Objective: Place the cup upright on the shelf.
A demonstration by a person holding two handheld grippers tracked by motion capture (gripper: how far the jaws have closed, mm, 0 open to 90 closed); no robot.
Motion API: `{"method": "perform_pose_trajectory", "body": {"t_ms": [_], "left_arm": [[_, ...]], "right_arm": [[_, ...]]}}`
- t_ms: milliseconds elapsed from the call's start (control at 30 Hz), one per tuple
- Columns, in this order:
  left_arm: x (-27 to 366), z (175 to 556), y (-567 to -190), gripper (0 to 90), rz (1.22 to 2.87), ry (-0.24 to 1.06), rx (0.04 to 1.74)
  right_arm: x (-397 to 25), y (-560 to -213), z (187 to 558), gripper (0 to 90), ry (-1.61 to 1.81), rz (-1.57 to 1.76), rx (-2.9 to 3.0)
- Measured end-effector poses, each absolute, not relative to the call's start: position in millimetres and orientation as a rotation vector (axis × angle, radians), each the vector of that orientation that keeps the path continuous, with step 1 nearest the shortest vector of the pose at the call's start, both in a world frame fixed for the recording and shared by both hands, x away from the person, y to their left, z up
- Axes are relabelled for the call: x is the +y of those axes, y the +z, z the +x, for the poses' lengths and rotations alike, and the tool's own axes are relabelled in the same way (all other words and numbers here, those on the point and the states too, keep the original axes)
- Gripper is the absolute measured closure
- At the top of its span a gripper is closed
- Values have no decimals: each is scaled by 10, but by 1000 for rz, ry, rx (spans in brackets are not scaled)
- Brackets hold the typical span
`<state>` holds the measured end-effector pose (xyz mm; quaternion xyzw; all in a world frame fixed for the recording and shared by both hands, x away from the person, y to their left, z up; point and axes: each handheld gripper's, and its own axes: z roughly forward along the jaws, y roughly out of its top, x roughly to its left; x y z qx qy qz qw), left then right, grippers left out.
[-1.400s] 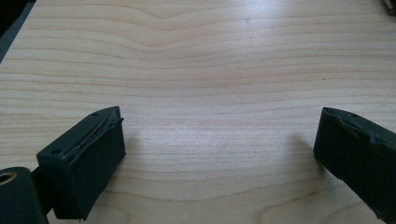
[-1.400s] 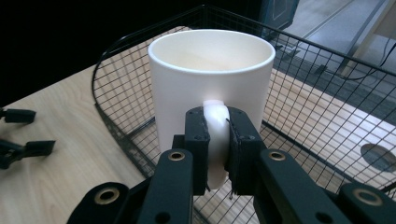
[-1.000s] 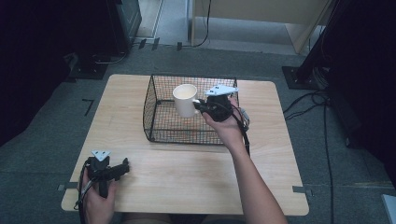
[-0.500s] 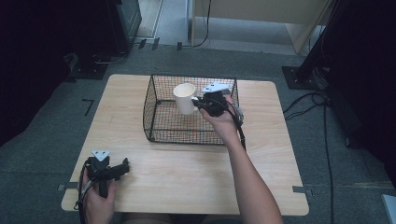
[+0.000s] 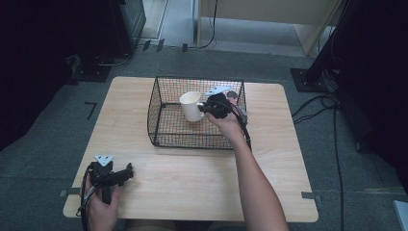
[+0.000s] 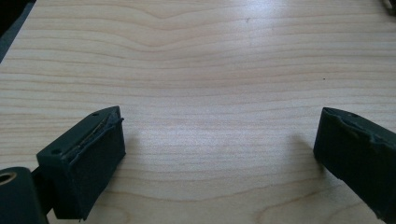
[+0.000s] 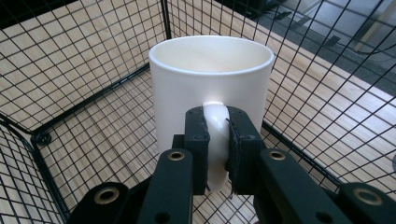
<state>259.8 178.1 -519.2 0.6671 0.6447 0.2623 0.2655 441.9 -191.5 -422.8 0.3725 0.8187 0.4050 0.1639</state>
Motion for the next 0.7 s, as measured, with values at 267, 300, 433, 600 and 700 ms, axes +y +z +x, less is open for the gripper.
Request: {"method": "perform_pose_trajectory", "body": {"t_ms": [267,300,433,600,700], "left_arm": [[1782,2598,-5192,22,1803,709,1741],[1782,2598,-5192,22,1803,709,1741],[1782,2598,-5192,22,1802,709,1741],[1782,2598,-5192,22,1803,709,1741],[1782,2598,-5192,22,1802,709,1742]], "right_arm": [[-1891,-4258,4411,805,1102,1042,2370],[-1891,-4258,4411,805,1102,1042,2370],[-1894,-4278,4411,804,1071,1025,2383],[-1837,-4362,4408,801,913,981,2422],[-1834,-4388,4424,801,906,1005,2425]]}}
